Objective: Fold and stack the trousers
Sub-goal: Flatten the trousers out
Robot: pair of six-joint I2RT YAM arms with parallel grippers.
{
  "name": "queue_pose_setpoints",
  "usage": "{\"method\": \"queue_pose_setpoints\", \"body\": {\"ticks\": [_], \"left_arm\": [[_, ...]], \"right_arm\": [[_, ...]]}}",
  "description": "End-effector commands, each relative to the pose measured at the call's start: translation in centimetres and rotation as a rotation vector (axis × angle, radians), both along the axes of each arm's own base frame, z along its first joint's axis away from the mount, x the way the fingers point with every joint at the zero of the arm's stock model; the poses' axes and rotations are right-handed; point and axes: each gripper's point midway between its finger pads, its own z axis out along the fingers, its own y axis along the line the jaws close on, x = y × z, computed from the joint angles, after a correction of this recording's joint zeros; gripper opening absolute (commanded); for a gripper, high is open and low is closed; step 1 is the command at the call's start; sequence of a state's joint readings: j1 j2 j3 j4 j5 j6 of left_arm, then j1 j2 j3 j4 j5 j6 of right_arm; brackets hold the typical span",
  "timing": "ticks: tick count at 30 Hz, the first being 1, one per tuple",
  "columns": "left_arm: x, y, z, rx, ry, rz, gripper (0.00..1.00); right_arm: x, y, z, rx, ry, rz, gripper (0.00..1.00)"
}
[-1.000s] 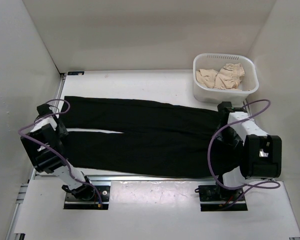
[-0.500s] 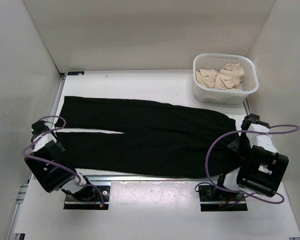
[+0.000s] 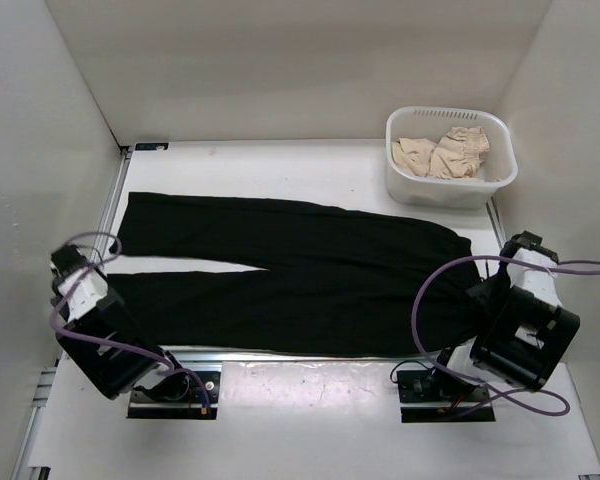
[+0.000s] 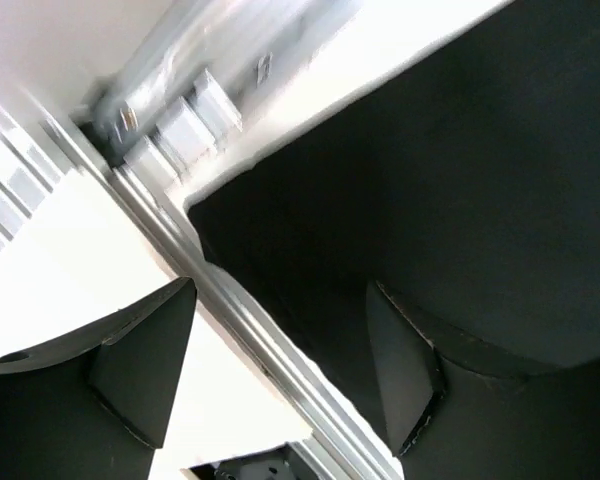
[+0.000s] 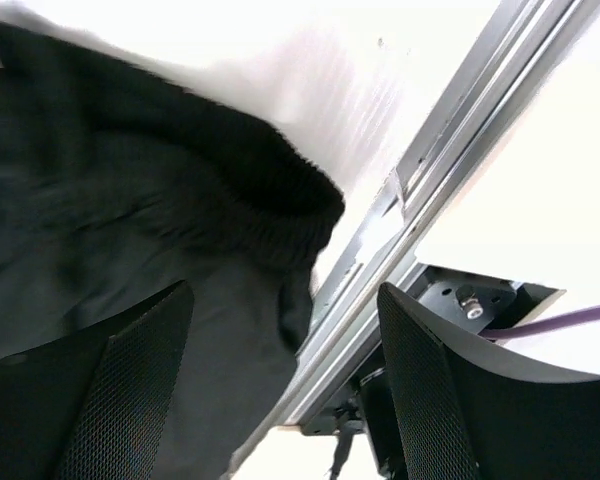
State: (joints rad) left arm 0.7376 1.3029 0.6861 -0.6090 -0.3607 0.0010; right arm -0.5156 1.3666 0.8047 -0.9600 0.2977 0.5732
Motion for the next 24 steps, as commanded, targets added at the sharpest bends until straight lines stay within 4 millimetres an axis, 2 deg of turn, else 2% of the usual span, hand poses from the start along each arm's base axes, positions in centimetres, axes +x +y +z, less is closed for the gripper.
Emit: {"method": "queue_pose_setpoints", "body": {"ticks": [1, 2, 3, 4, 5, 6, 7, 8, 10, 11, 12, 14, 15, 16, 18, 19, 20, 21, 24], "left_arm": [[6.9, 1.2, 8.4, 0.0, -0.24, -0.106, 0.82], [8.3, 1.0, 9.9, -0.012, -0.274, -0.14, 0.82], [9.6, 0.9, 10.7, -0.031, -0.289, -0.166, 0.82], [10.9, 0.4, 11.5, -0.048, -0.302, -0.201, 0.82], [12.8, 0.9, 13.5, -0.025, -0.345, -0.231, 0.82], [13.4, 0.9, 13.5, -0.024, -0.325, -0.24, 0.82], [14.4, 1.1, 11.9, -0.043, -0.273, -0.246, 0.82], [15.1, 0.6, 11.5, -0.035, -0.219, -0.268, 0.82], [15.3, -0.2, 8.3, -0.082, -0.1, -0.287, 0.74], [15.3, -1.0, 7.3, -0.086, -0.047, -0.308, 0.71], [13.7, -0.9, 5.8, -0.068, 0.04, -0.292, 0.67], [12.3, -0.9, 4.0, -0.059, 0.098, -0.277, 0.63], [10.7, -1.2, 2.4, -0.068, 0.148, -0.27, 0.63], [10.8, -1.0, 2.1, -0.043, 0.132, -0.266, 0.63], [10.1, -0.8, 1.2, -0.022, 0.151, -0.257, 0.63], [9.7, -0.6, 0.6, -0.007, 0.173, -0.249, 0.66], [10.1, -0.2, 0.7, 0.015, 0.158, -0.244, 0.73], [10.4, 0.1, 0.4, 0.03, 0.152, -0.241, 0.79], [11.9, 0.3, 1.4, 0.029, 0.092, -0.251, 0.81]], "right_arm": [[2.3, -0.2, 4.4, -0.065, -0.134, -0.001, 0.79], [2.7, -0.3, 5.1, -0.082, -0.14, 0.006, 0.79], [3.9, -0.6, 6.4, -0.109, -0.178, 0.007, 0.79], [4.7, -0.2, 7.0, -0.115, -0.198, 0.039, 0.79], [5.5, -0.2, 7.5, -0.125, -0.227, 0.038, 0.79], [6.4, -0.1, 7.9, -0.126, -0.26, 0.049, 0.79], [7.4, 0.4, 8.3, -0.115, -0.301, 0.06, 0.79], [8.2, 0.4, 8.2, -0.106, -0.317, 0.051, 0.79], [10.1, 0.4, 8.1, -0.093, -0.362, 0.064, 0.79], [10.1, 0.4, 7.3, -0.079, -0.332, 0.052, 0.79], [10.5, 0.8, 7.2, -0.062, -0.331, 0.062, 0.79], [9.9, 1.2, 6.3, -0.038, -0.298, 0.062, 0.79], [9.7, 1.5, 5.7, -0.025, -0.294, 0.051, 0.79], [9.0, 2.5, 4.3, 0.009, -0.278, 0.061, 0.79], [7.8, 3.4, 2.8, 0.035, -0.241, 0.047, 0.79], [7.6, 3.6, 2.2, 0.045, -0.241, 0.048, 0.79], [6.4, 4.0, 0.9, 0.058, -0.205, 0.045, 0.79], [6.1, 4.1, 0.5, 0.061, -0.198, 0.045, 0.79], [5.3, 4.2, -0.5, 0.061, -0.167, 0.043, 0.79]]}}
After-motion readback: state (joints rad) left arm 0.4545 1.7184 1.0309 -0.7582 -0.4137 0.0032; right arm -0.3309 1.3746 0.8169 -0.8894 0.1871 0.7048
